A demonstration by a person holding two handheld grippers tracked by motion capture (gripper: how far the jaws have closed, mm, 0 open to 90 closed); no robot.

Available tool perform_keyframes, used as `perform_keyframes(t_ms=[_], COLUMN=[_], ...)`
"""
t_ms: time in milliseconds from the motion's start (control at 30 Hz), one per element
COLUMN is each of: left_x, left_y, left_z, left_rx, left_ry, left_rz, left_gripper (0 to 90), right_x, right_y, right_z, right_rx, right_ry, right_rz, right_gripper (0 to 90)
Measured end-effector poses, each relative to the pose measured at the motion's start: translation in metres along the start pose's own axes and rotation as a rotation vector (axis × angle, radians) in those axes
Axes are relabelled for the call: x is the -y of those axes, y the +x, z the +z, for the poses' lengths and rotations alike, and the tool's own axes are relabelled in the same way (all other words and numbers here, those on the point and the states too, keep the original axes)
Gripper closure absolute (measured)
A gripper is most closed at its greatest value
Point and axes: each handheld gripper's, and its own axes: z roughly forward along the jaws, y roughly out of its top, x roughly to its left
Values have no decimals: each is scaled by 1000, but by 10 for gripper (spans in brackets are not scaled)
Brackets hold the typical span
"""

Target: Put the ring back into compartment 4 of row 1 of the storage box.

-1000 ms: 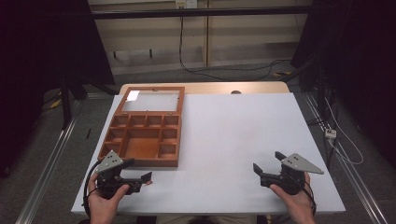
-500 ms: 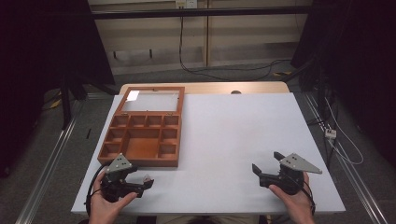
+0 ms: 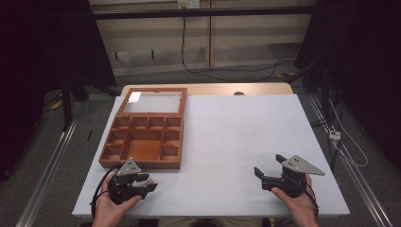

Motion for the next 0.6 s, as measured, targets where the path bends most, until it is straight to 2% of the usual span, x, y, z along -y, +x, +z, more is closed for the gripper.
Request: perform_keyframes(t_ms=[133,200,267,400,500,600], left_x=[-2,-1,1,1,1,0], left_y=[4,5,5,7,8,8], left_z=[2,3,5,7,11,12], left_rx=[8,-6,5,3,-22,-17], left_ry=[1,11,22,44,66,66], left_rz=[-2,-2,0,-2,14,10], left_gripper=[556,601,637,654,679,693], right_x=[0,0,0,0,1,1], right_y=[0,0,0,0,0,0], right_z=[-1,-1,-1,0,1,1], right_rx=[4,3,2,2,0,-3], right_ry=[-4,-1,-3,1,4,7], right_rz=[0,1,1,1,-1,1], right_gripper=[85,84,84,84,84,84])
